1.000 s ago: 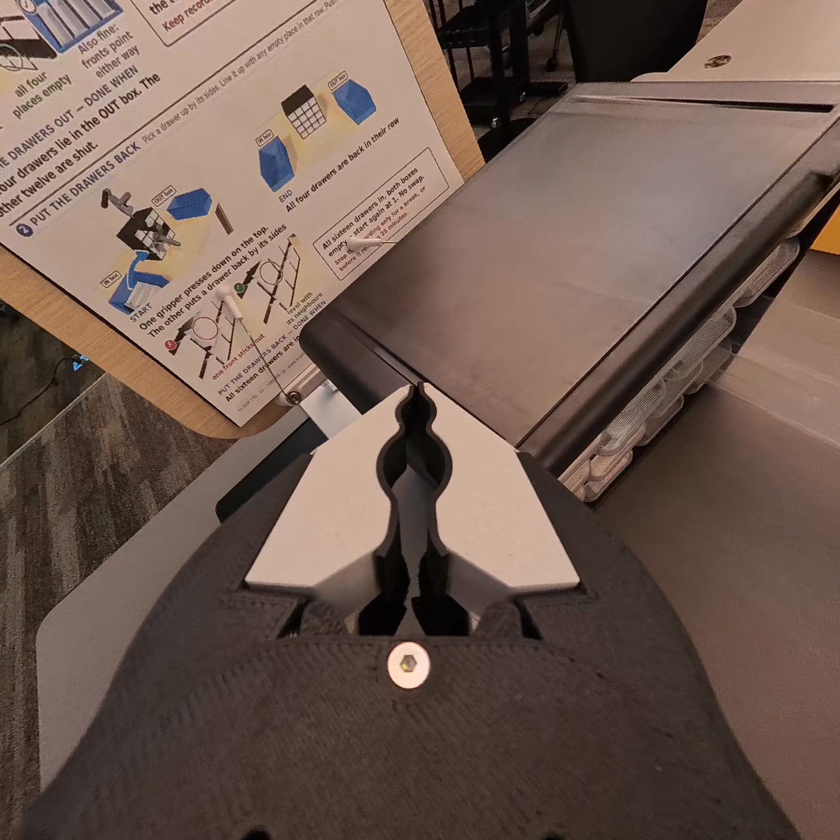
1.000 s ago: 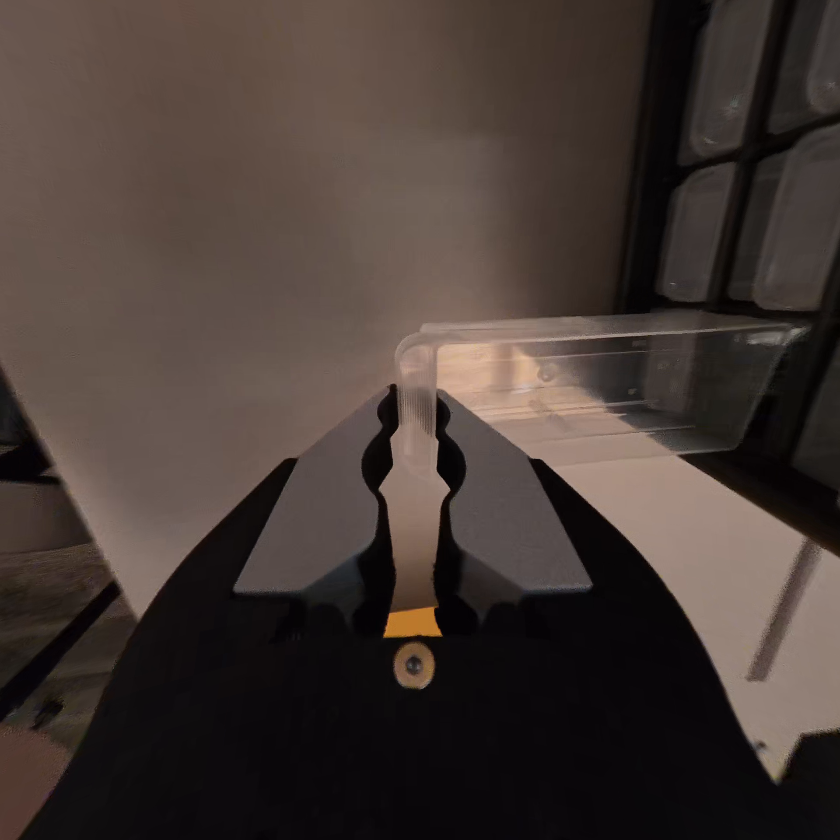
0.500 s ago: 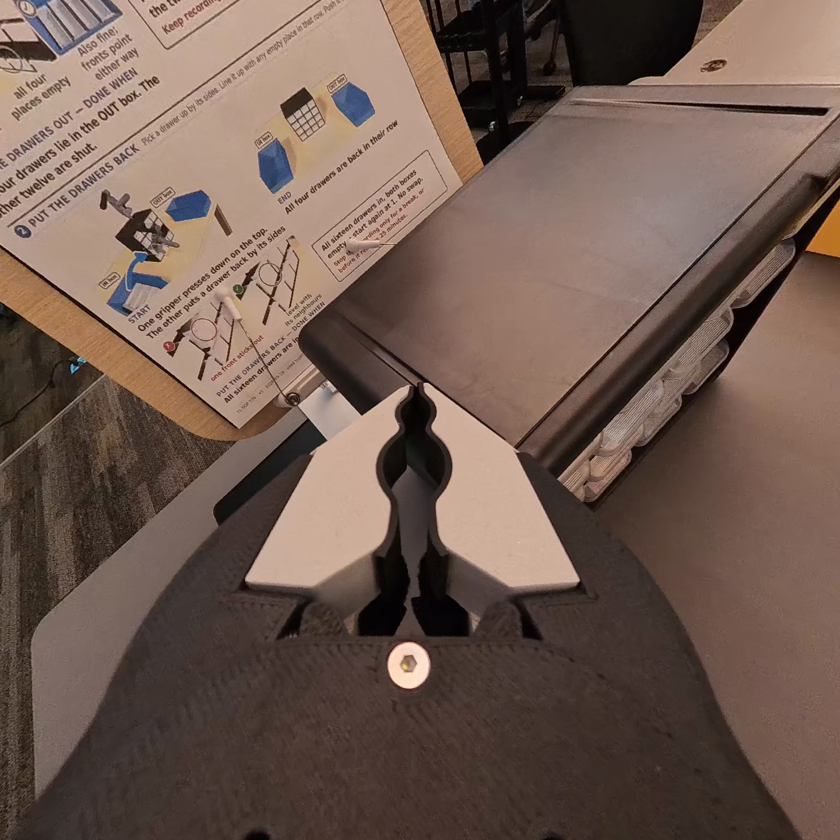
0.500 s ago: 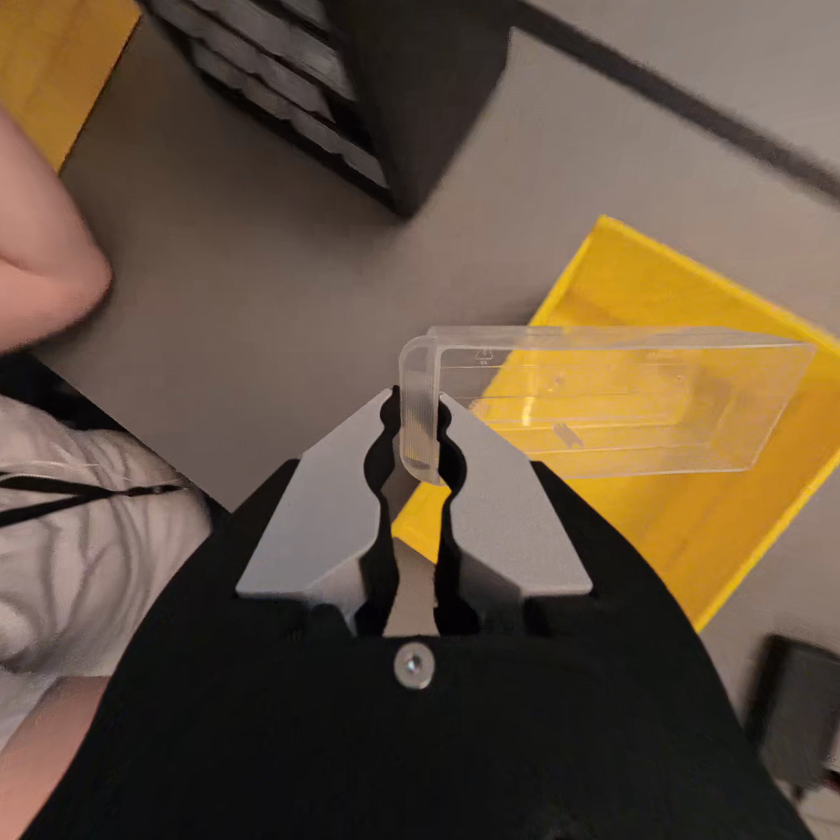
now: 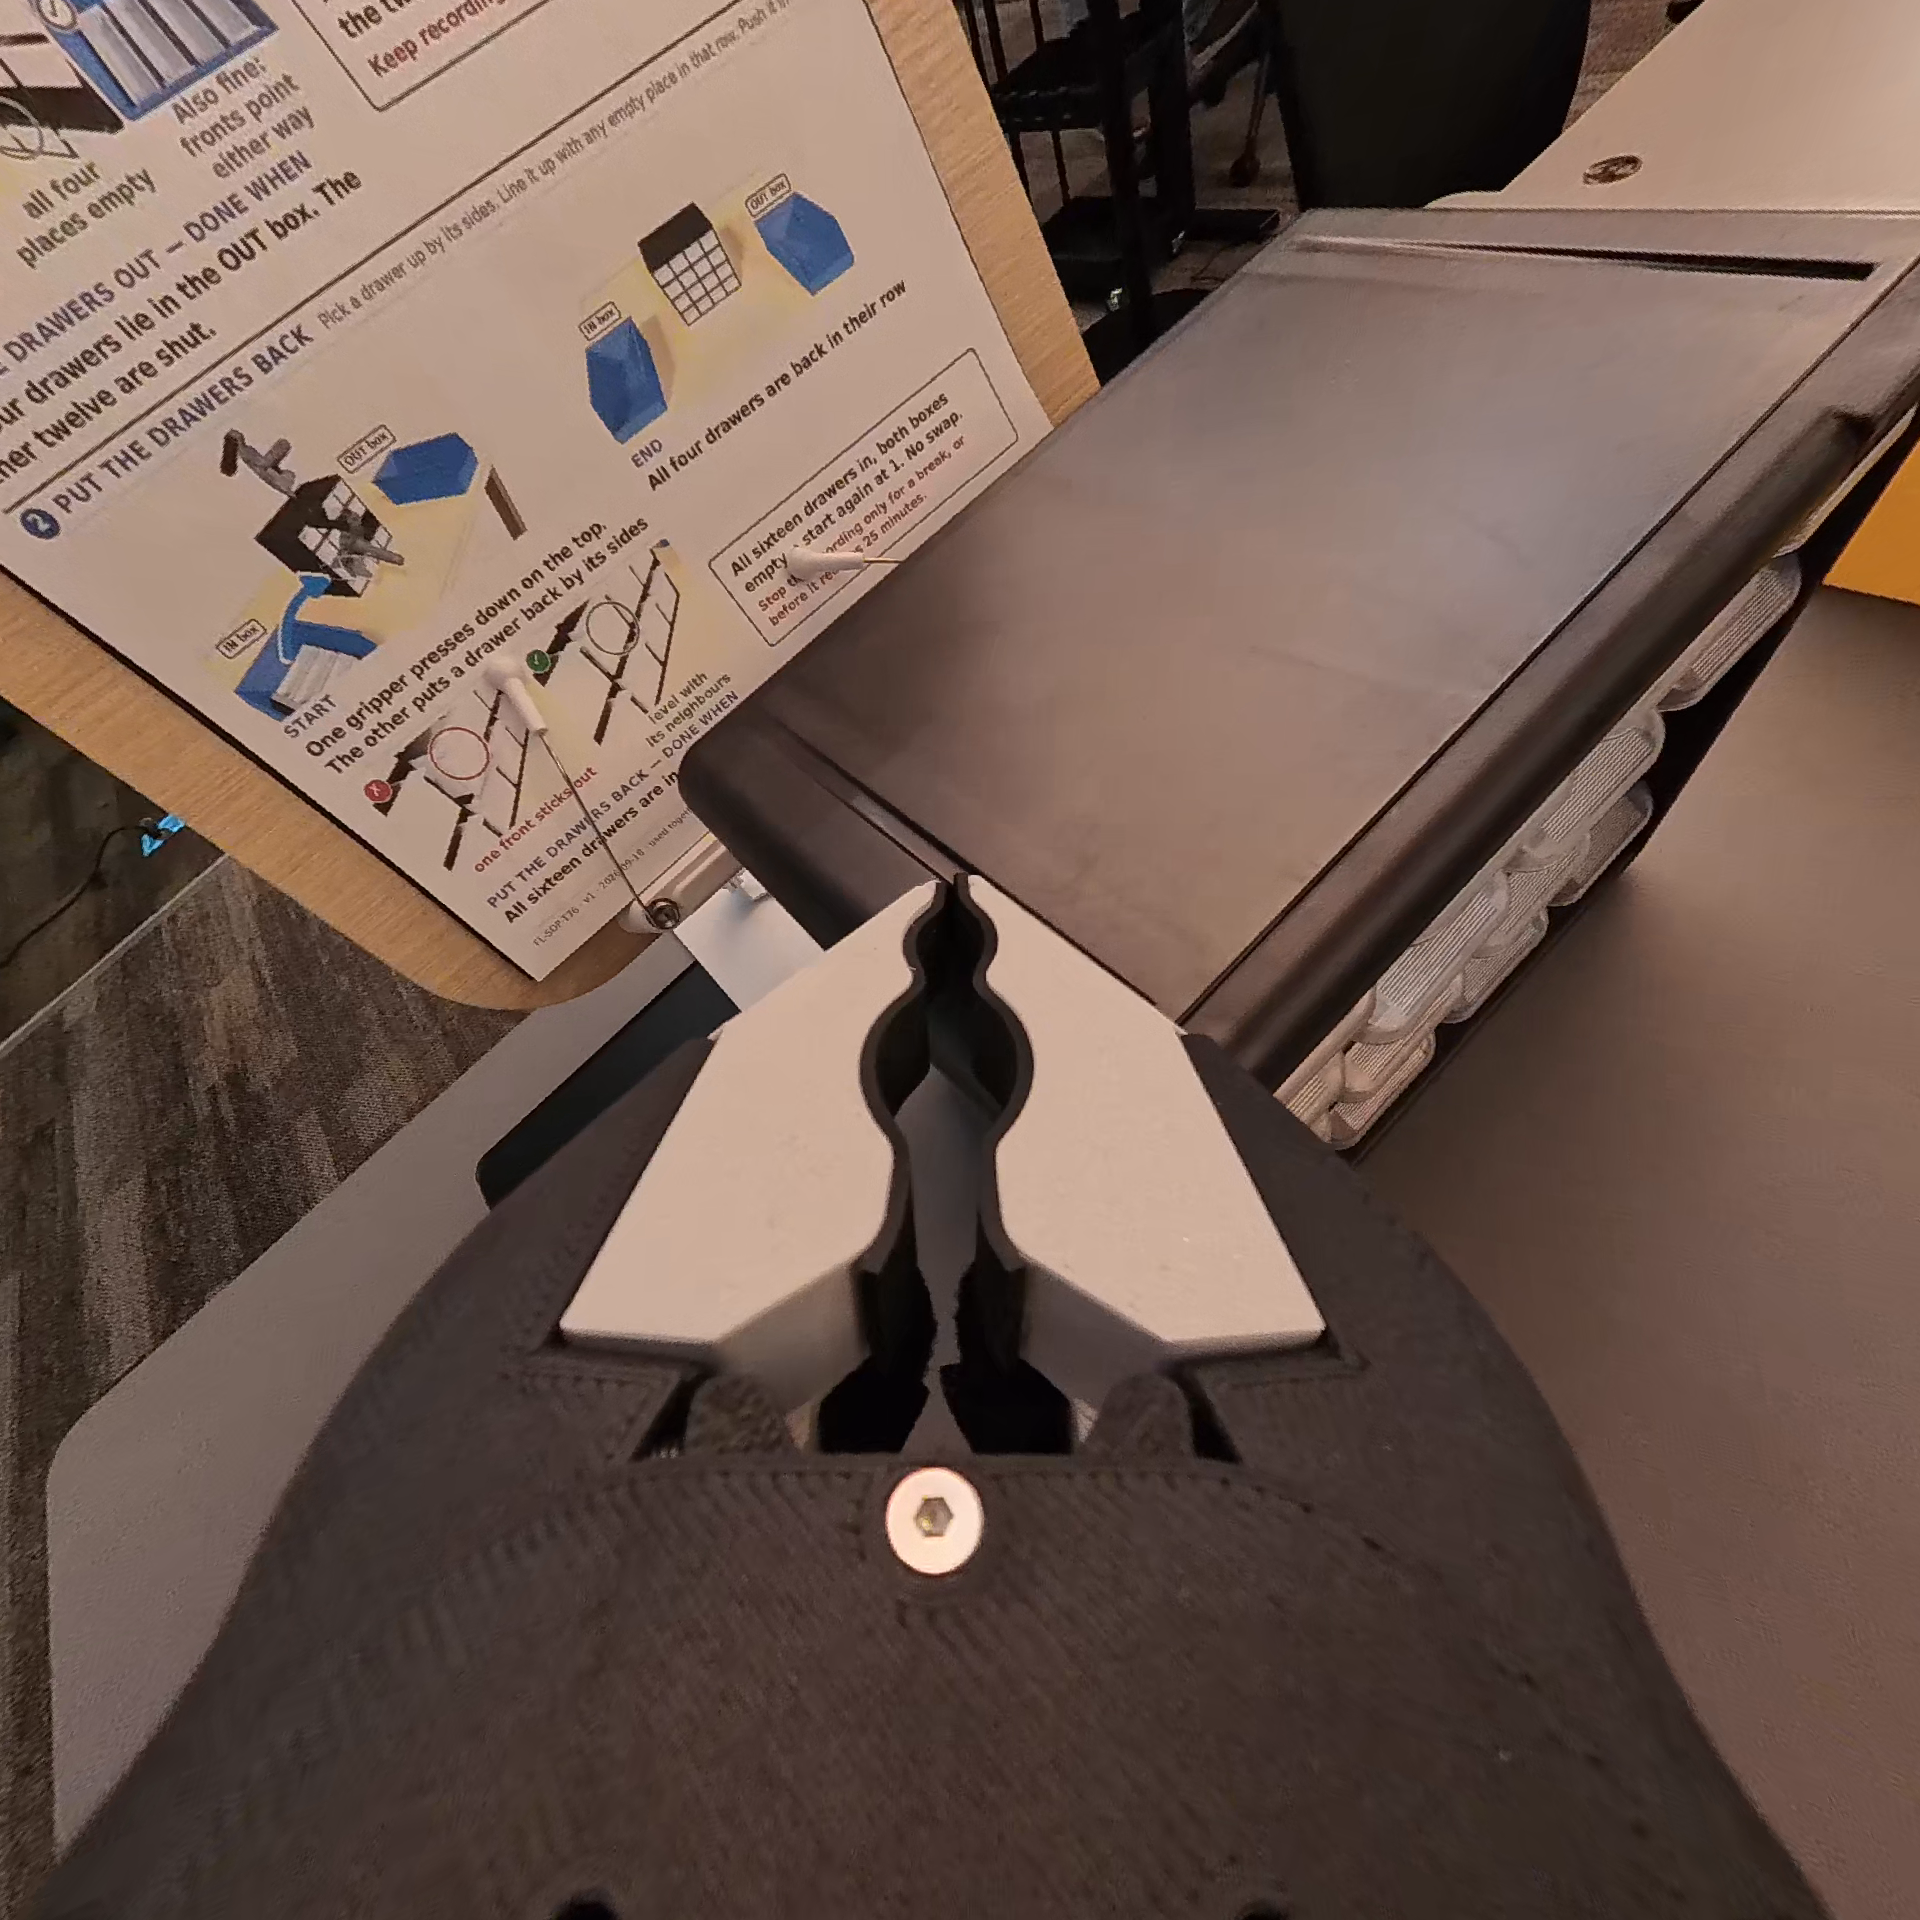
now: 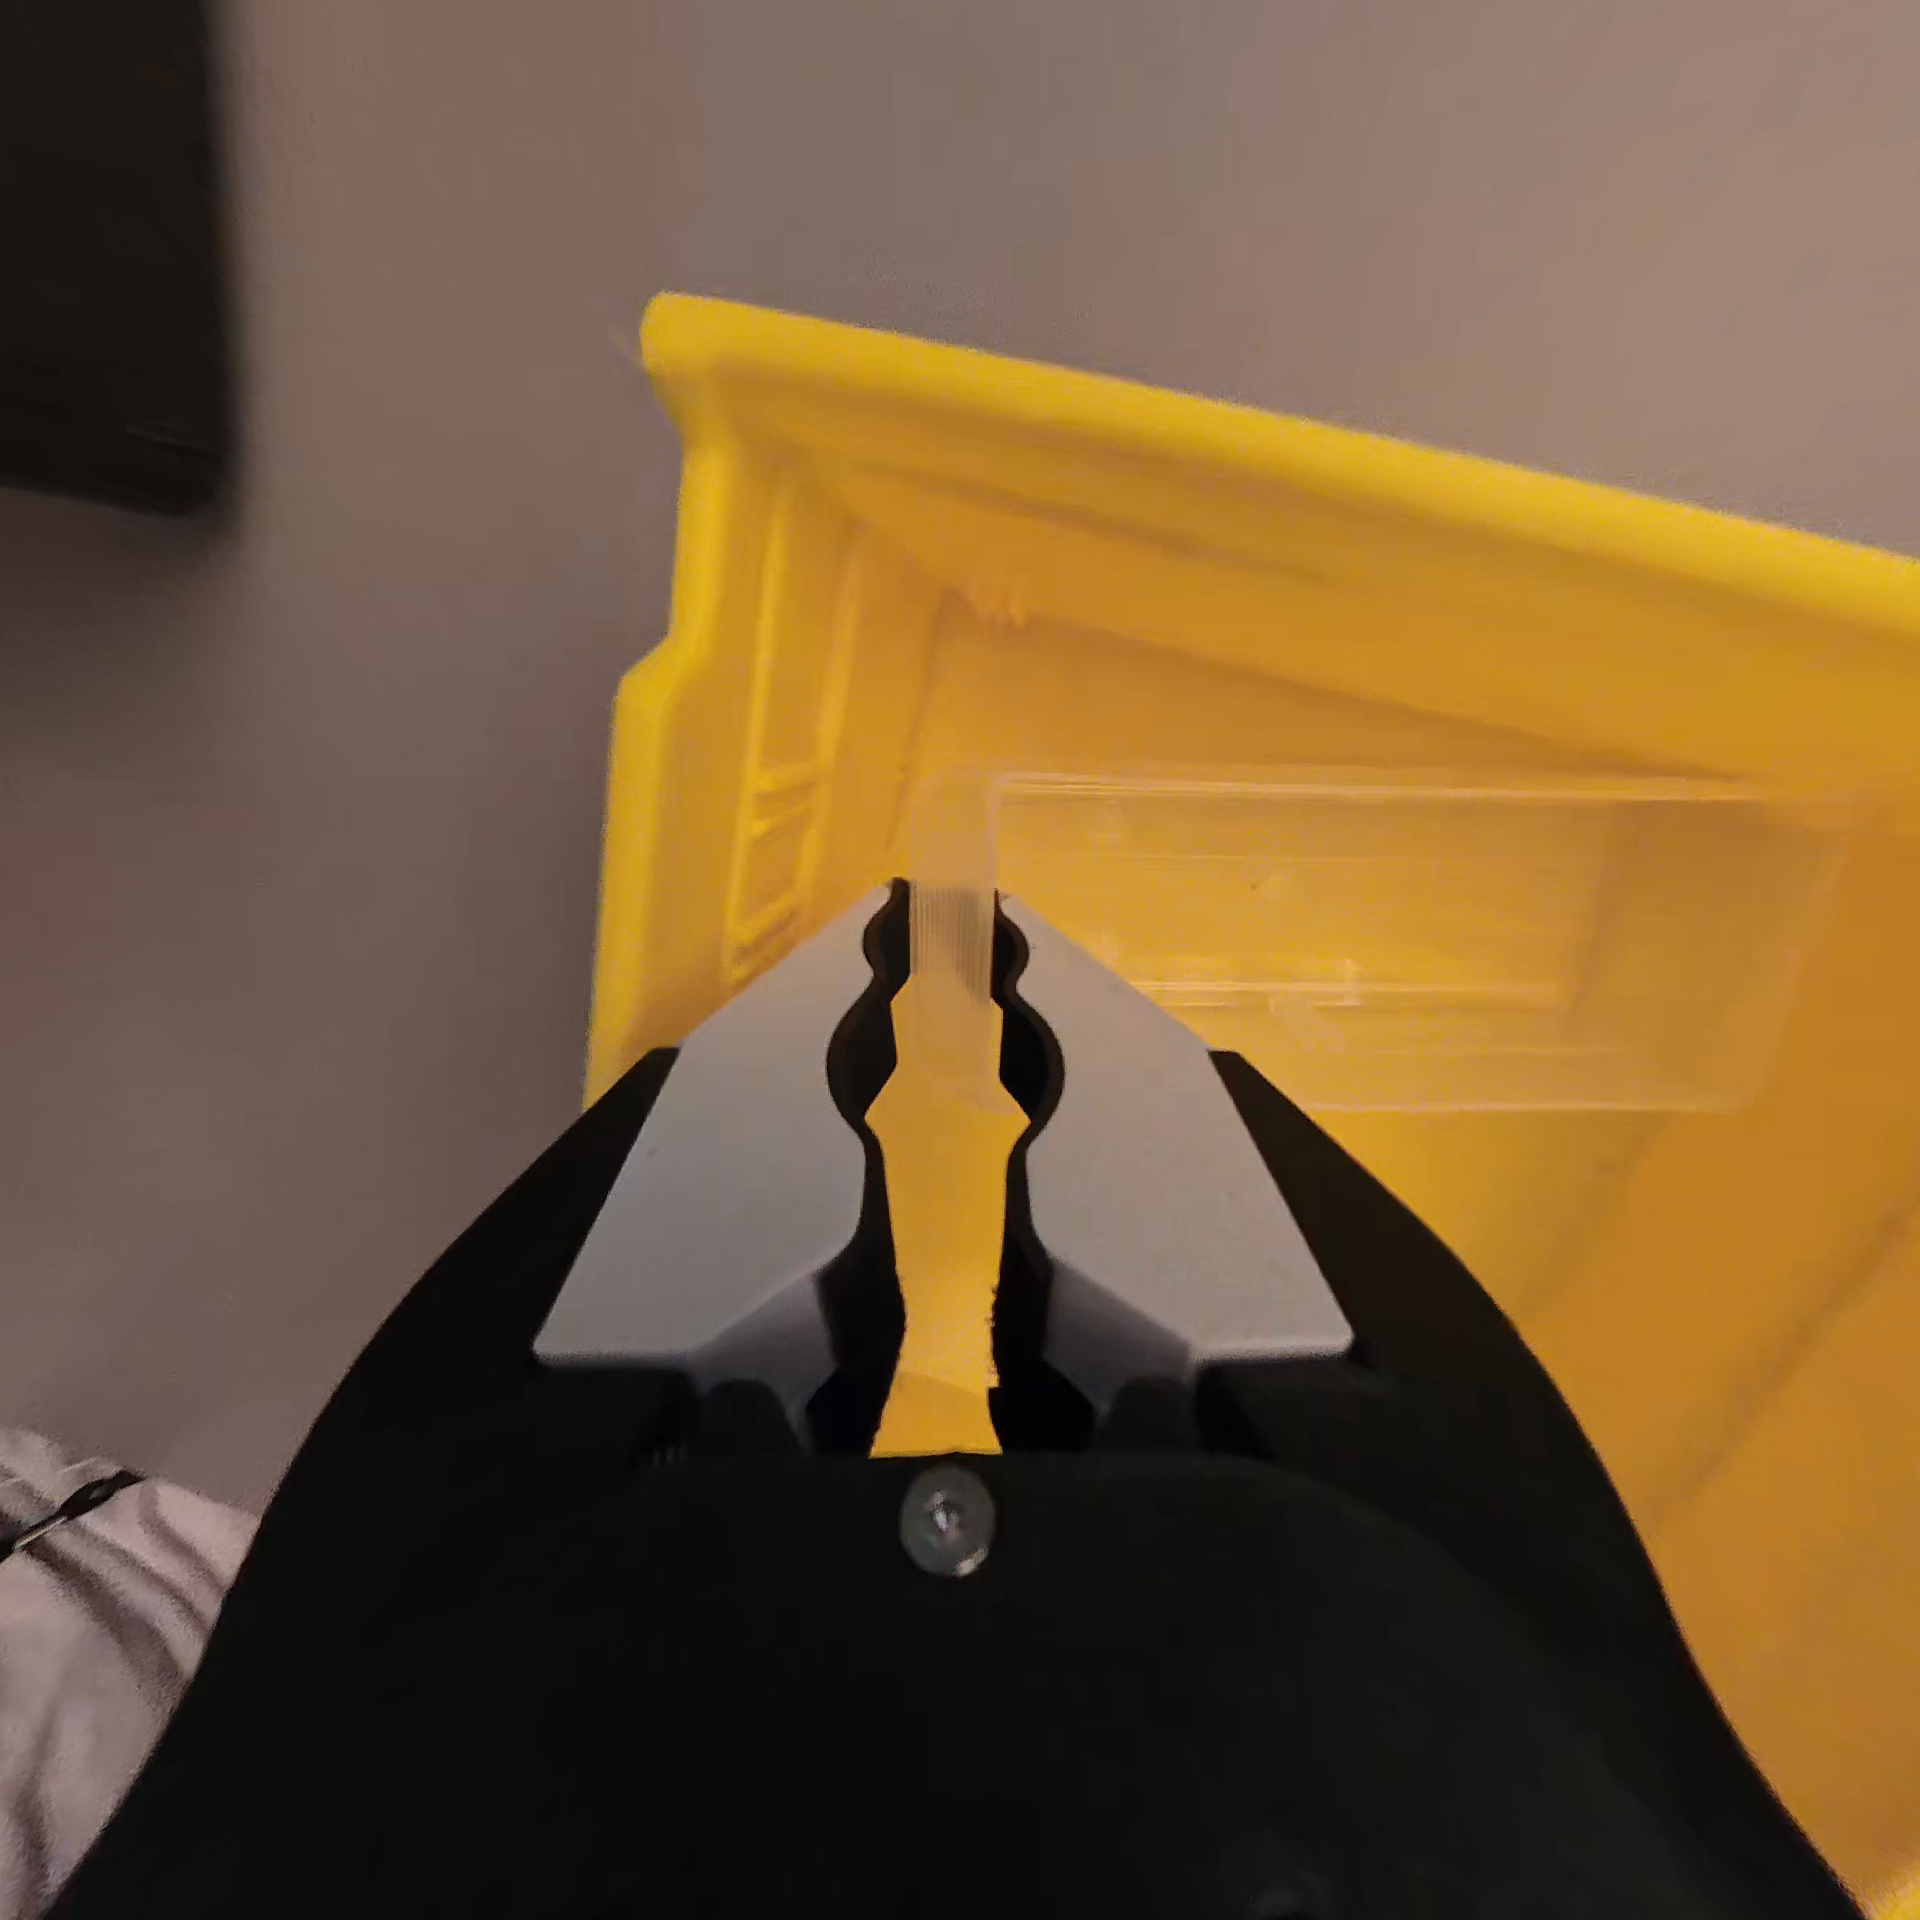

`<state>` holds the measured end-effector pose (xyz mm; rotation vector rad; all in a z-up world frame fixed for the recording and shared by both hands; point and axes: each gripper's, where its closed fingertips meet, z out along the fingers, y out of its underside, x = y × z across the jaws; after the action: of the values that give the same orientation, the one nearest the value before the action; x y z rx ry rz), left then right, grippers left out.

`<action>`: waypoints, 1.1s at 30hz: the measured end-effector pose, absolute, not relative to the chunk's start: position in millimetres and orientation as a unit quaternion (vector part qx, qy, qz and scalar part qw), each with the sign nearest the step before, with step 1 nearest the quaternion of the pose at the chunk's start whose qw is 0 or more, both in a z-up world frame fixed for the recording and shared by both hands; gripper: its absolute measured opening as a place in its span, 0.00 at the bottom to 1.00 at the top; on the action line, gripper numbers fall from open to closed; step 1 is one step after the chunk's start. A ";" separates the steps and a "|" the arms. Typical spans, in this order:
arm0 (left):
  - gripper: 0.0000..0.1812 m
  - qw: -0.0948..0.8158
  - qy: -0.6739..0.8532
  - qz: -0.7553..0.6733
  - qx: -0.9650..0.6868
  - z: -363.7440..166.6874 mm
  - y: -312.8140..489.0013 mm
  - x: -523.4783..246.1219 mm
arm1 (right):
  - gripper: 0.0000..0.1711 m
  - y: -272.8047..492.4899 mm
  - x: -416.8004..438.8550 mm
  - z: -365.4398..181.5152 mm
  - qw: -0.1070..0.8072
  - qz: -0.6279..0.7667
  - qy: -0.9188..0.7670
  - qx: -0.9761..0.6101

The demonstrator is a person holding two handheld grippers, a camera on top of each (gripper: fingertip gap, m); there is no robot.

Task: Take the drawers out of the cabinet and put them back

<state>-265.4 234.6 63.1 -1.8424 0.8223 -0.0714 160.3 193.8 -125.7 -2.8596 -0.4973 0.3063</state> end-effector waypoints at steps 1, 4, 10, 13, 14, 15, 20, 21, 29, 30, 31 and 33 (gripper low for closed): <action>0.00 0.533 0.345 -0.031 -0.772 63.1 234.6 -265.3 | 0.07 196.8 162.2 -130.9 0.106 0.094 -0.169 -0.975; 0.00 0.533 0.344 -0.032 -0.772 63.2 234.7 -265.3 | 0.08 201.5 162.5 -141.8 0.092 0.088 -0.171 -0.977; 0.00 0.534 0.344 -0.036 -0.772 63.2 234.7 -265.2 | 0.18 229.4 158.9 -70.9 0.263 0.022 -0.214 -0.941; 0.00 0.534 0.343 -0.041 -0.772 63.3 234.7 -265.2 | 0.25 225.0 125.0 25.0 0.470 -0.067 -0.275 -0.836; 0.00 0.534 0.343 -0.041 -0.772 63.3 234.8 -265.2 | 0.25 212.6 96.2 50.3 0.536 -0.083 -0.311 -0.780; 0.00 0.534 0.343 -0.040 -0.772 63.3 234.7 -265.2 | 0.25 195.2 60.4 63.4 0.583 -0.094 -0.362 -0.722; 0.00 0.534 0.343 -0.036 -0.772 63.2 234.5 -265.2 | 0.20 137.4 -92.0 -8.0 0.603 -0.179 -0.572 -0.527; 0.00 0.534 0.343 -0.036 -0.772 63.3 234.5 -265.1 | 0.18 138.4 -108.6 -27.5 0.596 -0.207 -0.593 -0.501; 0.00 0.534 0.344 -0.039 -0.771 63.3 234.7 -264.7 | 0.13 188.1 -133.2 -60.7 0.595 -0.364 -0.582 -0.418; 0.00 0.534 0.343 -0.041 -0.772 63.4 234.8 -264.7 | 0.13 190.6 -133.3 -60.1 0.596 -0.368 -0.581 -0.414; 0.00 0.534 0.343 -0.043 -0.772 63.4 234.8 -264.6 | 0.13 192.8 -133.0 -57.8 0.598 -0.376 -0.579 -0.408; 0.00 0.534 0.344 -0.044 -0.771 63.4 234.7 -264.5 | 0.11 197.0 -132.3 -52.5 0.599 -0.390 -0.573 -0.401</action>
<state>-264.5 234.7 63.4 -1.8367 0.8191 -0.1060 -132.3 197.0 -52.5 -0.9295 -1.3282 -0.9048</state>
